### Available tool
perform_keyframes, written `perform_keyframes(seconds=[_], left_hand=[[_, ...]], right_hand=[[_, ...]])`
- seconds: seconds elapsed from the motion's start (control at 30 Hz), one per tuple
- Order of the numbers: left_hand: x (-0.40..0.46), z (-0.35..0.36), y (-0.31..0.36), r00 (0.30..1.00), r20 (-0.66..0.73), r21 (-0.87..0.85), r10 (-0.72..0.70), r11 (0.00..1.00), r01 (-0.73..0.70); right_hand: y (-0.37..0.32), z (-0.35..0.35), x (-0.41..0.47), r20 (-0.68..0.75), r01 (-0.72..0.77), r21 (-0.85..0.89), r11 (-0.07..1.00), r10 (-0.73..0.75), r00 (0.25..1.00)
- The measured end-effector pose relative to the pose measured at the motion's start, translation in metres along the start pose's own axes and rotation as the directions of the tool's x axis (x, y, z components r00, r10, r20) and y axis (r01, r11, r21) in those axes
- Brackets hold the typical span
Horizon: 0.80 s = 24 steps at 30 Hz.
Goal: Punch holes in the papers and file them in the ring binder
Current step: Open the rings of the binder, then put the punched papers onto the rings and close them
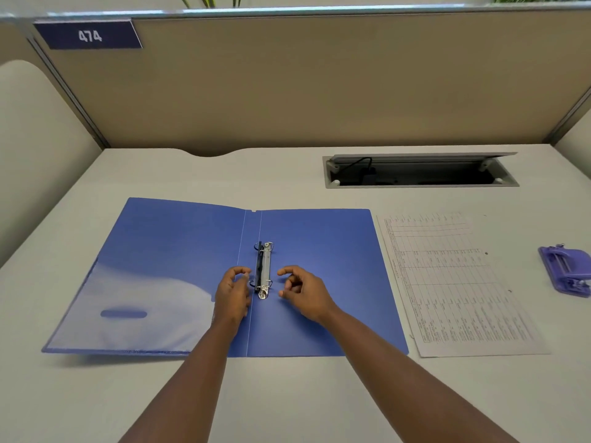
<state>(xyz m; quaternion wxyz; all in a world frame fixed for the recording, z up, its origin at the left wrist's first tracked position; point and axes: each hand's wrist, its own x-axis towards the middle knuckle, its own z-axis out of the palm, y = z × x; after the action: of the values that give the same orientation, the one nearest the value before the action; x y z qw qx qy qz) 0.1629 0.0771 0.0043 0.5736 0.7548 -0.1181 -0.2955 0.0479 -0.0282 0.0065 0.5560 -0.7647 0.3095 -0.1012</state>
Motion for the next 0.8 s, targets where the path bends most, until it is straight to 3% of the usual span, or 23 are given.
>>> perform_keyframes(seconds=[0.07,0.13,0.43,0.57,0.67,0.8], left_hand=[[-0.001,0.001,-0.001,1.0,-0.007,0.001,0.02,1.0,-0.02],[-0.001,0.0,-0.001,0.999,0.003,-0.001,0.033,0.999,-0.033],[-0.007,-0.001,-0.007,0.993,-0.015,0.106,0.113,0.988,-0.111],[-0.007,-0.001,-0.009,0.993,-0.01,0.062,0.116,0.991,-0.115],[-0.007,0.001,-0.006,0.987,-0.088,0.05,0.135,0.99,-0.131],[-0.013,0.014,0.014,0.925,-0.276,0.129,0.262,0.964,-0.234]], right_hand=[[0.009,0.0,-0.008,-0.027,0.093,-0.288,0.953,-0.105,0.994],[0.018,-0.005,-0.019,-0.036,0.117,-0.447,0.887,-0.149,0.988],[0.033,-0.031,-0.044,-0.017,0.023,-0.612,0.791,-0.043,0.999],[0.029,-0.045,-0.051,-0.021,0.007,-0.478,0.878,-0.019,1.0],[0.025,-0.073,-0.059,-0.254,-0.047,-0.294,0.955,-0.031,0.967],[0.029,-0.126,-0.073,-0.563,-0.191,-0.175,0.966,0.061,0.824]])
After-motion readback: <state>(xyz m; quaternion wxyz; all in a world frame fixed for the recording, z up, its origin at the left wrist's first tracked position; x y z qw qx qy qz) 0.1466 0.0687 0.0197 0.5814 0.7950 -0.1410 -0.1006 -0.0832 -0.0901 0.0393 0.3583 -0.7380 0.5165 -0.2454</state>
